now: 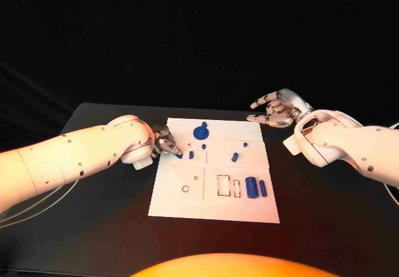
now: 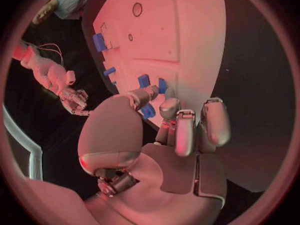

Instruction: Assemble the parts on the task board

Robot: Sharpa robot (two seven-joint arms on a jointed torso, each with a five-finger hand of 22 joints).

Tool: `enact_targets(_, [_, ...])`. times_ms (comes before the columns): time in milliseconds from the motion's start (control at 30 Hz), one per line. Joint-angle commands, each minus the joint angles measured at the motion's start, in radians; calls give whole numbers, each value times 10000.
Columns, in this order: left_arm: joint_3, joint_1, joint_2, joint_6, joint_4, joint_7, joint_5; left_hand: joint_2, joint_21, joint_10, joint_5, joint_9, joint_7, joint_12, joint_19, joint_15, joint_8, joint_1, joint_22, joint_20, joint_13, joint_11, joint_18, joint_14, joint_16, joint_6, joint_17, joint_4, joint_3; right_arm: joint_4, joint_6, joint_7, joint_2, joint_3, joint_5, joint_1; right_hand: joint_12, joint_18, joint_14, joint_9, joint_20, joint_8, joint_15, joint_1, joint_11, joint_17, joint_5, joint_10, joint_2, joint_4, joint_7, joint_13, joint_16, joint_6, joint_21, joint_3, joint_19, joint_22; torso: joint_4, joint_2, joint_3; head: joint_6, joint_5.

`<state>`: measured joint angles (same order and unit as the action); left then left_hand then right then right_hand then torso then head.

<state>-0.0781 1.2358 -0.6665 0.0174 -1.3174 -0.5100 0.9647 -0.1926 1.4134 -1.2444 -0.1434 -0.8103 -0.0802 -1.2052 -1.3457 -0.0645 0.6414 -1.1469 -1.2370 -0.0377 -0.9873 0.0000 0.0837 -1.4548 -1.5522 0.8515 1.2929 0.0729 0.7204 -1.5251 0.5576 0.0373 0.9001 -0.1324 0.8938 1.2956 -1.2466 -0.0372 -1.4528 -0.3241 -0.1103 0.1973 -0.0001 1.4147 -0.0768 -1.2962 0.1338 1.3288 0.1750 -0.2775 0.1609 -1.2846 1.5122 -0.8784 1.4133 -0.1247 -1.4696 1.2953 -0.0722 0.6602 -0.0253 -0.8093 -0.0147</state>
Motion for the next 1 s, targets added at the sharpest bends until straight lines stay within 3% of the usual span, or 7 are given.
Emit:
enact_targets(33, [-16,-17,33,85,-10,-17,-1,174,188,-852,-870,-723,324,-130,-263,-129,547,-108,-193,8,-137,-251,-129,-1111,-99,576,2618,-541,1693,-8,-20,-25,-2,3,6,-6,87,-25,-859,-70,111,139,-33,-208,36,-1500,85,-87,-72,-97,-21,47,-114,70,-131,-241,-315,1758,5,4,1,-16,-2])
enact_targets(100, [-17,-16,42,134,-9,-20,-36,150,201,-895,-916,-724,336,-160,-281,-136,550,-59,-219,15,-188,-261,-134,-1120,-115,610,2646,-561,1701,-6,-20,-25,-1,3,6,-6,87,-25,-859,-70,111,139,-33,-208,36,-1500,85,-87,-72,-97,-21,47,-114,70,-131,-241,-315,1758,3,4,0,-28,-4])
enact_targets(167, [-18,-15,49,158,-7,-21,-54,70,238,-1025,-1475,-737,395,-212,-332,-178,569,175,-292,55,-295,-314,-149,-1137,-144,758,2701,-632,1725,-6,-21,-24,-1,3,6,-6,87,-25,-859,-70,111,139,-33,-208,36,-1500,85,-87,-72,-97,-21,47,-114,70,-131,-241,-315,1758,2,2,1,-36,-4])
enact_targets(233, [-18,-15,58,175,-1,-22,-69,78,275,-1114,-1680,-757,441,-243,-384,-204,604,319,-373,78,-343,-350,-167,-1151,-170,872,2749,-633,1675,-6,-21,-25,-2,3,6,-6,87,-25,-859,-70,111,139,-33,-208,36,-1500,85,-87,-72,-97,-21,47,-114,70,-131,-241,-315,1758,1,0,4,-34,-4])
enact_targets(800, [-23,-11,201,181,162,-17,-94,225,281,-1334,-1638,-822,593,-310,-405,-298,704,621,-400,162,-410,-474,-171,-1158,-181,1170,2770,-515,1377,-13,-10,-32,-3,3,6,-6,99,-29,-860,-71,116,159,-37,-219,39,-1495,85,-95,-72,-95,-24,66,-121,80,-156,-250,-312,1745,19,8,9,-59,-7])
enact_targets(1000, [-25,-11,252,176,203,-15,-95,264,276,-1449,-1612,-858,643,-469,-404,-326,759,668,-395,189,-674,-510,-170,-1160,-185,1281,2777,-496,1244,-12,-9,-37,-3,3,6,-6,99,-29,-860,-71,116,159,-37,-219,39,-1495,85,-95,-72,-95,-24,66,-121,80,-156,-250,-312,1745,11,6,6,-66,18])
